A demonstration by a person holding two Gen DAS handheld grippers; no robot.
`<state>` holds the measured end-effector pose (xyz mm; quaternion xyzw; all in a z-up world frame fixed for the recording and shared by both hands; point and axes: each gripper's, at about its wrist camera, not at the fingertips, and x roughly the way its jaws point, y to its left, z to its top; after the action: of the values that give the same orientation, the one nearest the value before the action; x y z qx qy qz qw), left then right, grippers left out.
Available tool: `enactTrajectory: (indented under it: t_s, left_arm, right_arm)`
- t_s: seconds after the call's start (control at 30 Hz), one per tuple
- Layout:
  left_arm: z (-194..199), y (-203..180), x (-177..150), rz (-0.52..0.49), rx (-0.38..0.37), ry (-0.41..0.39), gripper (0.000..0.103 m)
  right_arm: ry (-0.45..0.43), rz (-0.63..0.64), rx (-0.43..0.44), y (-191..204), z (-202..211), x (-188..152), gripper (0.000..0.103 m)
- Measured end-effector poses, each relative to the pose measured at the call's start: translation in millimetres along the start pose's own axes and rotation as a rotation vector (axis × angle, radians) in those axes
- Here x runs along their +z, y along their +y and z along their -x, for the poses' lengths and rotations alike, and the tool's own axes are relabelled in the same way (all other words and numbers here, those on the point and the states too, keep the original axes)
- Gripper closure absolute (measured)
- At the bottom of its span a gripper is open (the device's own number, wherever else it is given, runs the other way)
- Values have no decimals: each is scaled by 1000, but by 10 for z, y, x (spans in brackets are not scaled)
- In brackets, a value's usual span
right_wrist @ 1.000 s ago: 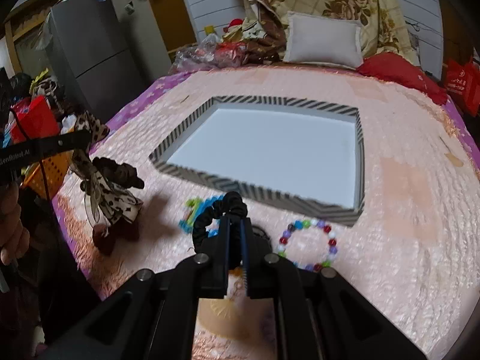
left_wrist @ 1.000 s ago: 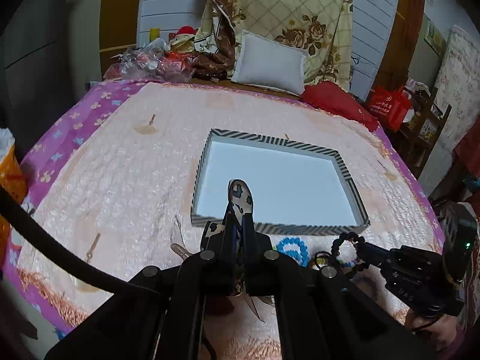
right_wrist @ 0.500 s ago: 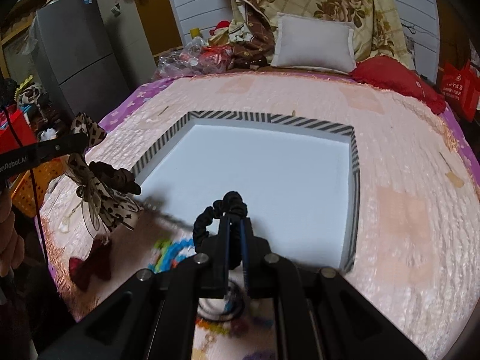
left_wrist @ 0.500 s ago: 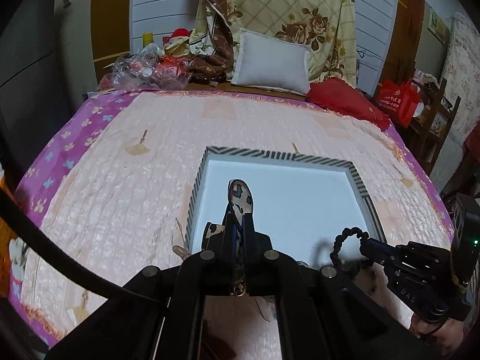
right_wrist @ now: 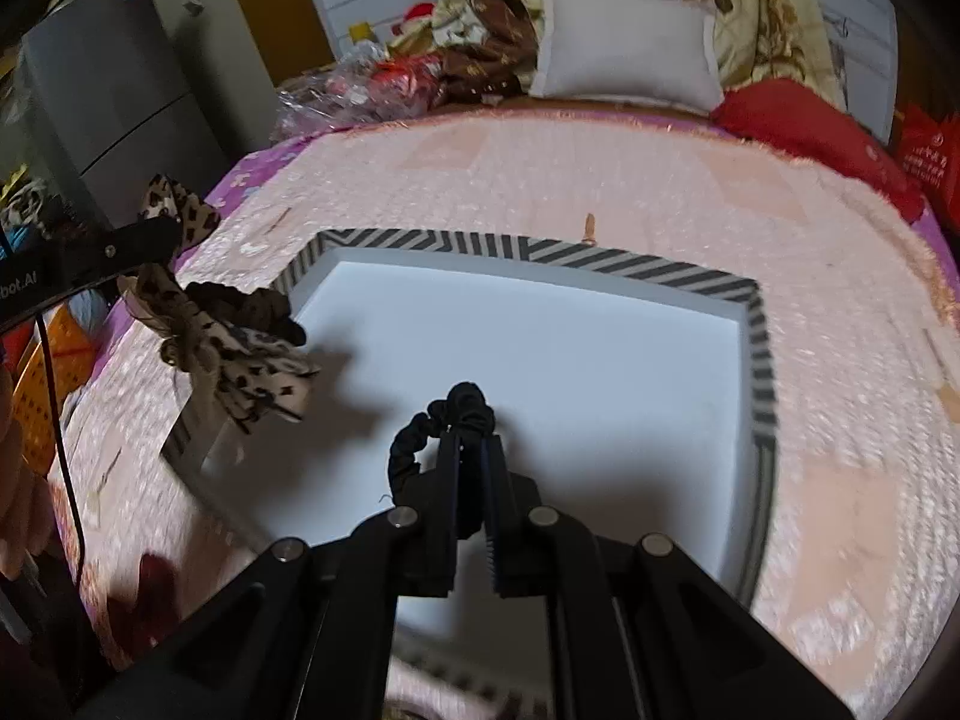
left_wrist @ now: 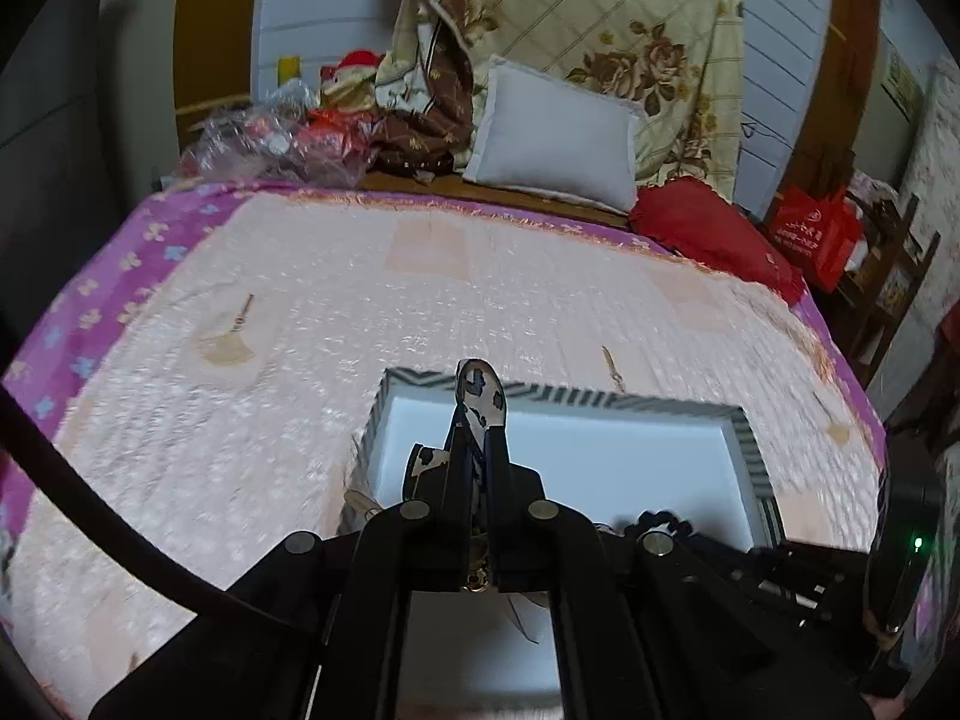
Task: Organize jewelry
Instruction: 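Carry both items into the striped tray and open both tools, then withdraw both open tools from the tray back toward the jewelry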
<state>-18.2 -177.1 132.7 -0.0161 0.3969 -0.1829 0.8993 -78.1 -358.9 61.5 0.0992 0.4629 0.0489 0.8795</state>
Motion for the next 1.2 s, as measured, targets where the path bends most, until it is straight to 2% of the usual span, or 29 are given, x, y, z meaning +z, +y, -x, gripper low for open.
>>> enactTrajectory:
  t_s: [0.1,0.2,0.3,0.43,0.5,0.57,0.63,0.73,0.8,0.93,1.2]
  left_arm:
    - [-307,86,122,35,-4,2,103]
    - [-511,114,167,26,1,-8,103]
    - [-702,180,141,30,9,41,103]
    - [-804,328,33,35,108,99,103]
    - [-850,447,-7,62,117,131,95]
    - [-884,550,-41,86,125,153,84]
    - [-893,608,-64,98,119,168,83]
    - [-781,653,-95,124,83,174,83]
    - [-636,630,-130,113,95,155,83]
    - [-359,556,-225,76,121,120,83]
    - [214,371,-539,14,163,45,83]
  right_arm:
    - [28,-29,-2,-43,-237,179,96]
    - [27,-74,3,-92,-392,299,96]
    - [40,-134,1,-139,-574,410,96]
    - [70,-156,-7,-141,-790,477,96]
    - [61,-177,10,-147,-834,484,95]
    - [39,-207,38,-167,-847,485,90]
    - [24,-214,59,-184,-839,481,79]
    - [26,-194,60,-165,-736,414,76]
    - [11,-169,47,-134,-602,342,73]
    - [-30,-149,44,-120,-297,171,60]
    - [-67,-97,-31,-53,217,-320,53]
